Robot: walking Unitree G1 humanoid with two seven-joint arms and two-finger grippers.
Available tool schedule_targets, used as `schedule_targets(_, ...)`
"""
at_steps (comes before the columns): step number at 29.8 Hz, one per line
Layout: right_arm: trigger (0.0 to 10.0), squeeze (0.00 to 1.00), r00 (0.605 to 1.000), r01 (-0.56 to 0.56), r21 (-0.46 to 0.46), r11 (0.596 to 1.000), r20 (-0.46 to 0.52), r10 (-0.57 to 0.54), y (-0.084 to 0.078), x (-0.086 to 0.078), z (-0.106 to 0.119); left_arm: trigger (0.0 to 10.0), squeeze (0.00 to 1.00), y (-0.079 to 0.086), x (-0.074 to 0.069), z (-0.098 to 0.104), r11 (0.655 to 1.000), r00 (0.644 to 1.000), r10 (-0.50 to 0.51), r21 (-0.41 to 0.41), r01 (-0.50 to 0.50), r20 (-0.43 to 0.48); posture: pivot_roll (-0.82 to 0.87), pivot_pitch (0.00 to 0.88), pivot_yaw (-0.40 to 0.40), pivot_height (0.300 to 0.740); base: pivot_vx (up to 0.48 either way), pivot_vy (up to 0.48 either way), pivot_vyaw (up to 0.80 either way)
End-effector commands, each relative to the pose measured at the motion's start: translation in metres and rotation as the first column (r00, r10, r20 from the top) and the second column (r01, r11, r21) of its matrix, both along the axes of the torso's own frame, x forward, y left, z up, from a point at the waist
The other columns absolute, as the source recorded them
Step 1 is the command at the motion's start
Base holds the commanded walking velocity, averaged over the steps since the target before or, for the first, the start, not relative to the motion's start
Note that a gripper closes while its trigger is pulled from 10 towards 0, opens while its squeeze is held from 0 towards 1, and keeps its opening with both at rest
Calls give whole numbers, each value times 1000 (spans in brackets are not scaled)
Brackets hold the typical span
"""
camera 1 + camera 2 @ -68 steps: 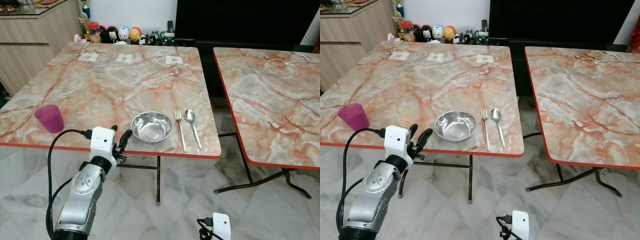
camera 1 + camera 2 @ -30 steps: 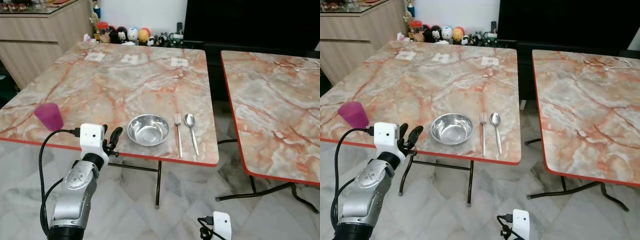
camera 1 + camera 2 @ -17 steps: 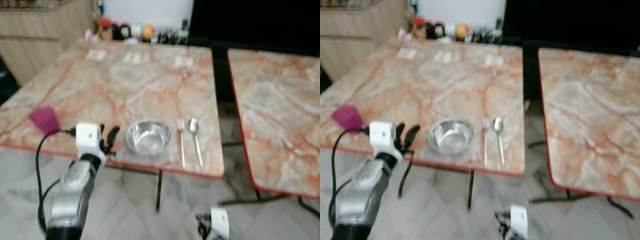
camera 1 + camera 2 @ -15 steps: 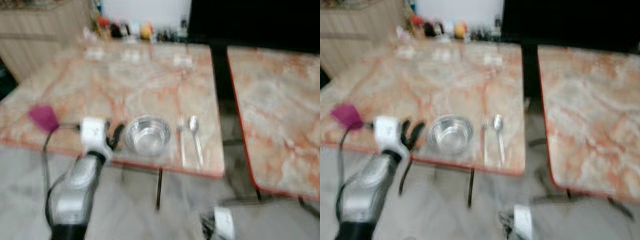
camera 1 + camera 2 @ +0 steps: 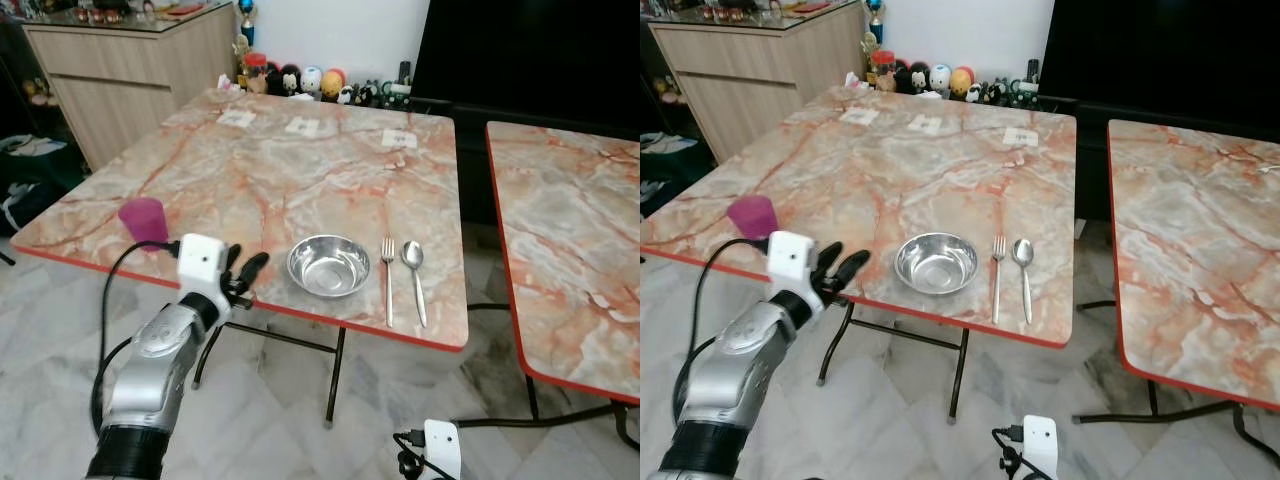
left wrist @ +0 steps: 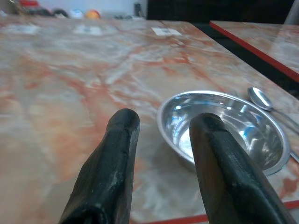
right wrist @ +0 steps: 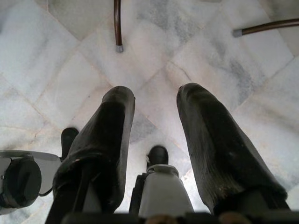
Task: Setting the table
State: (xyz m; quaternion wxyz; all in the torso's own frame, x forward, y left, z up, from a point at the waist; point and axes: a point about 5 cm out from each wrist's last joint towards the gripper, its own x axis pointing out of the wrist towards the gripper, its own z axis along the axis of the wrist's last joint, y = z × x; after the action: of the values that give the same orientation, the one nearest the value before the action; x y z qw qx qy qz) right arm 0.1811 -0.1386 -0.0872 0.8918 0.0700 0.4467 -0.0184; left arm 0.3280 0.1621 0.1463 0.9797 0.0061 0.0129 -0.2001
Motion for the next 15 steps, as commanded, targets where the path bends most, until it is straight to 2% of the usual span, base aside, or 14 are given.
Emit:
schedule_targets(1,10000,0,1000,-2,-6,1000,-3,2,-1,0,0,10000,0,-4,6,1,1000,1000,-12,-26,12,-19,139,0,-55,740,0,0,0)
schedule_targets(3,10000,0,1000,-3,-6,1000,-1,3,0,0,0,10000,0,-6,18,9,998,1000,17,-61,-19,-25,131,0,-49,740,0,0,0)
schedule_targets(7,10000,0,1000,0,-5,1000,-1,0,1,0,0,10000,0,-9,28,14,998,999,29,-55,-31,-43,130,3,-47,740,0,0,0)
schedule_targets(8,10000,0,1000,2,-3,1000,-2,-2,2,0,0,10000,0,-12,35,16,998,998,20,-55,-24,-62,126,8,-39,740,0,0,0)
schedule_targets(12,10000,0,1000,7,1,1000,-4,-7,4,-1,0,10000,0,-22,43,14,999,994,-33,-21,31,-108,123,15,-31,740,0,0,0)
schedule_targets(15,10000,0,1000,12,3,1000,-5,-12,4,-1,-1,10000,0,-27,47,6,999,990,-8,33,12,-141,123,19,-27,740,0,0,0)
